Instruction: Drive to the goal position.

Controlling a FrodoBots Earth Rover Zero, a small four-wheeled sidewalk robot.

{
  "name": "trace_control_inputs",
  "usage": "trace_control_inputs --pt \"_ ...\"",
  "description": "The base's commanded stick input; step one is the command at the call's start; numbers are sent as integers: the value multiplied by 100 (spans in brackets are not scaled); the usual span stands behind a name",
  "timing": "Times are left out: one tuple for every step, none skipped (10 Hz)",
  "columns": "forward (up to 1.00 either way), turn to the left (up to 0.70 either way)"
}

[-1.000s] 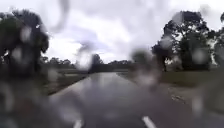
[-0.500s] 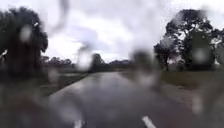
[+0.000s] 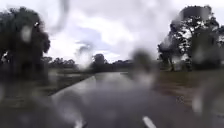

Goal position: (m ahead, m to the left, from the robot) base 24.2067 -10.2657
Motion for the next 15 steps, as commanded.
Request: trace_control_inputs --pt "85 0" --pt "85 0" --pt "85 0" --pt "85 0" --pt "85 0" --pt "85 0" --pt "85 0" --pt "85 0" --pt "85 0" --pt "85 0" --pt "85 0" --pt "85 0" --pt "85 0" --pt "85 0" --pt "85 0"
